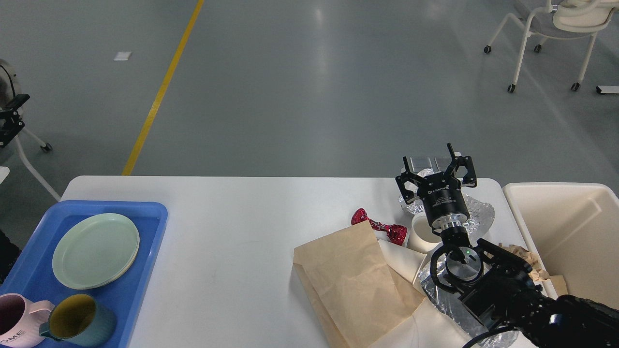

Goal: Tidy desktop
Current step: 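Release the plate and lower the left gripper over the tray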

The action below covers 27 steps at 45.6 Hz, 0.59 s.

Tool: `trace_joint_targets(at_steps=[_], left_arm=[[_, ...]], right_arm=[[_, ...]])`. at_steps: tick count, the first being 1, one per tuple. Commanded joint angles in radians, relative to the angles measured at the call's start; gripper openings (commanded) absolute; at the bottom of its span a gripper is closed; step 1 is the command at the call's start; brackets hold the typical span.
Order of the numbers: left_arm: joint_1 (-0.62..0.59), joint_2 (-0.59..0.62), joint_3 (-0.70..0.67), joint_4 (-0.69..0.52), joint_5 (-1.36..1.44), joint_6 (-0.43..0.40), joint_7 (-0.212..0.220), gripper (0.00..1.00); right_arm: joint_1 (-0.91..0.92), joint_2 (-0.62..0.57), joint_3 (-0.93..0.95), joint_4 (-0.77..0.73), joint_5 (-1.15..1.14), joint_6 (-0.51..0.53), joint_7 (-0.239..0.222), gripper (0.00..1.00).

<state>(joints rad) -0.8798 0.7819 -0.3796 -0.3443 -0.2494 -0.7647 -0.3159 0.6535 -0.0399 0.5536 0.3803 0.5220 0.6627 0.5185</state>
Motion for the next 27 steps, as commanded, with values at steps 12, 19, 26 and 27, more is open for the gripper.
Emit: trace_joint_targets(at_steps=[12,19,26,27], left_arm=[[0.094,-0.184,-0.472,0.033,-0.004,0.091,0.299,0.92],[0.087,-0.236,-0.487,0.031,-0.005,0.090,0.296,0.93],[0.082,-0.260,-0.495,0.031,-0.004,0.079,0.297,0.93],[0.081,-0.263,-0.495,0.031,-0.004,0.079,0.297,0.93]], right_arm=[[0.000,0.000,0.000,0.000,0.000,0.000,0.000,1.00],[0.000,0.000,0.000,-0.001,0.000,0.000,0.000,1.00],[-0.002,0.000,0.000,-0.003,0.000,0.000,0.000,1.00],[-0.002,0.000,0.000,-0.004,0.000,0.000,0.000,1.00]])
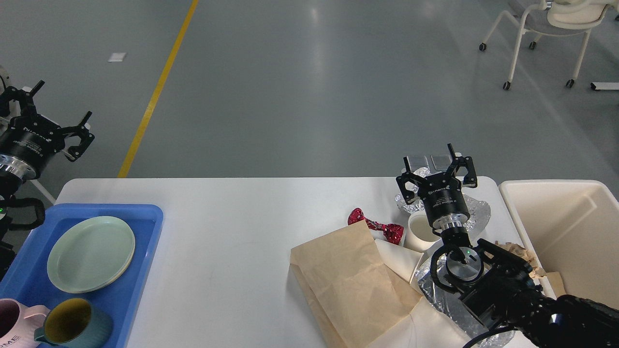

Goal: Tidy desktop
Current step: 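Release the plate and lower the left gripper over the tray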

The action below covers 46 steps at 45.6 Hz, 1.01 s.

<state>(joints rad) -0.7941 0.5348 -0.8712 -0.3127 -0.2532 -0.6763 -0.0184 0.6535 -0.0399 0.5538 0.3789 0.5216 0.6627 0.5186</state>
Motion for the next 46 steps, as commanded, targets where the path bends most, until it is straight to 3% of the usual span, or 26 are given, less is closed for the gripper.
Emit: trace_joint_targets(at_steps=[1,28,46], left_arm=[[-0.007,-0.019,-0.003,0.000,0.000,-0.009,0.000,0.93],[-0.051,-0.122,-0.017,-0.014,-0.004,-0.023,-0.017,0.96],[-0.085,-0.190,-0.022,-0.009,-0.014,0.044,-0.018,0.96]], right_arm=[[0.000,0.000,0.000,-0.003,0.000,0.000,0.000,1.00],[0.000,0.000,0.000,-0.003,0.000,0.000,0.000,1.00],[0.000,0.000,0.002,-0.003,0.000,0.000,0.001,1.00]])
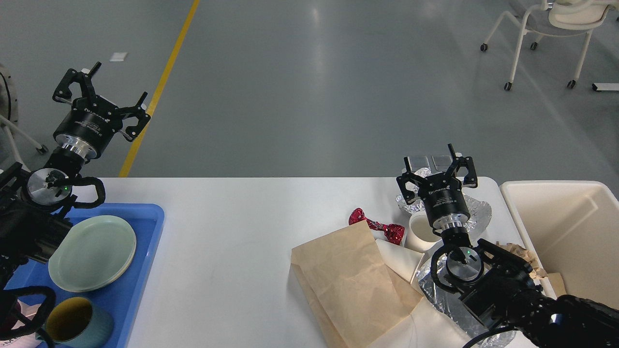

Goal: Tidy desktop
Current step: 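Release the plate and lower the left gripper over the tray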

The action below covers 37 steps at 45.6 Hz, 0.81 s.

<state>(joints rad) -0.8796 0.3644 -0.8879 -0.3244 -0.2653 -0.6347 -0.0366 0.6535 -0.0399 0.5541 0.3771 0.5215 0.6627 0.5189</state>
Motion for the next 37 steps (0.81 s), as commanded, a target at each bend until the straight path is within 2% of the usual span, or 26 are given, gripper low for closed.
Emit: trace_joint_targets(at_steps=[1,10,14,18,29,37], left_arm=[[0.001,-0.022,-0.008,0.002,-0.002,0.003,0.000,0.96],[0.011,-0.055,-0.016,0.008,-0.002,0.024,-0.002,0.96],[0.033,-0.062,-0.014,0.010,-0.002,0.026,-0.016,0.96],[0.088,-0.068,-0.017,0.010,-0.002,0.026,-0.048,0.97],[0.192,-0.111,-0.008,0.010,0.011,0.026,-0.183,0.98],[0.194,-0.122,-0.006,0.010,0.011,0.040,-0.194,0.98]], right_arm=[[0.000,0.000,0.000,-0.001,0.000,0.000,0.000,1.00],[0.000,0.000,0.000,0.000,0.000,0.000,0.000,1.00],[0.000,0.000,0.001,0.000,0.000,0.000,0.001,1.00],[0.000,0.000,0.001,0.000,0.000,0.000,0.000,1.00],[0.000,0.000,0.000,-0.001,0.000,0.000,0.000,1.00],[0.000,0.000,0.000,-0.001,0.000,0.000,0.000,1.00]])
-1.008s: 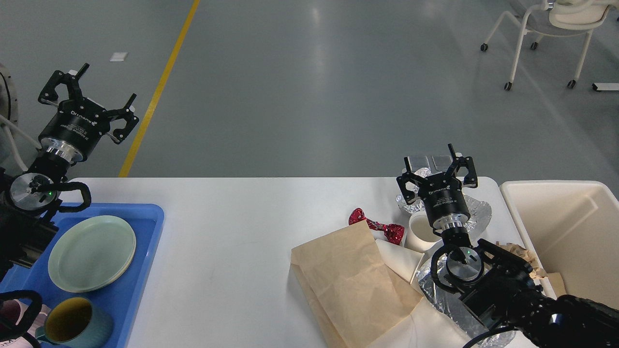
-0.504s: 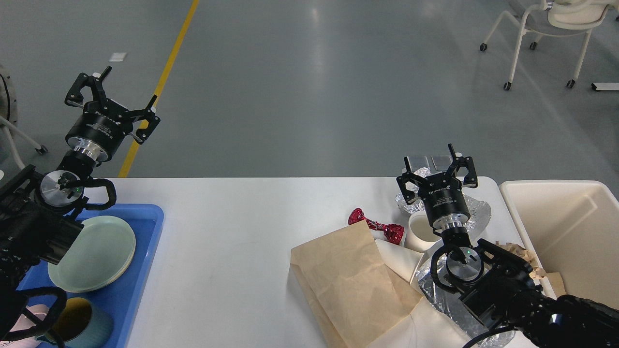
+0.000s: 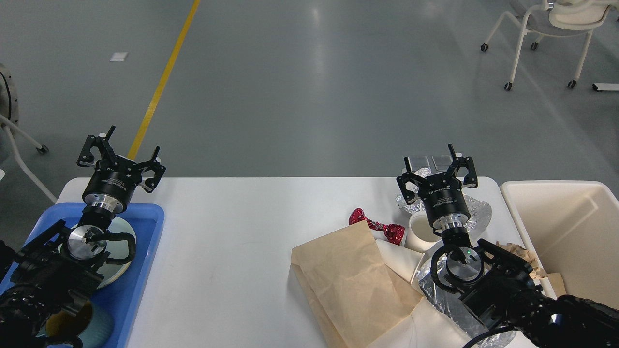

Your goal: Tidy desktop

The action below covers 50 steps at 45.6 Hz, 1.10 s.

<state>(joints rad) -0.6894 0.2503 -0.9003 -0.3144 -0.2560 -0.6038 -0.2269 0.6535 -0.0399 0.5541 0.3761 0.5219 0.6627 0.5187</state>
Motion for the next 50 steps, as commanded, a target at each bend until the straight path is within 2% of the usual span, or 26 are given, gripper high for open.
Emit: trace_joint_targets(at_steps=[1,21,29,50], left_arm=[[0.004,-0.009,0.003,0.000,0.000,0.012,-0.005,0.99],[0.018,-0.025,0.004,0.000,0.001,0.006,-0.006,0.99],[0.030,-0.031,-0.008,0.000,0.001,-0.013,-0.029,0.99],[0.034,-0.031,-0.008,0.000,0.001,-0.013,-0.028,0.99]], right_arm=[[0.000,0.000,0.000,0.000,0.000,0.000,0.000,1.00],[0.000,0.000,0.000,-0.002,0.000,-0.002,0.000,1.00],[0.000,0.000,0.000,-0.002,0.000,-0.002,0.000,1.00],[0.000,0.000,0.000,-0.002,0.000,-0.002,0.000,1.00]])
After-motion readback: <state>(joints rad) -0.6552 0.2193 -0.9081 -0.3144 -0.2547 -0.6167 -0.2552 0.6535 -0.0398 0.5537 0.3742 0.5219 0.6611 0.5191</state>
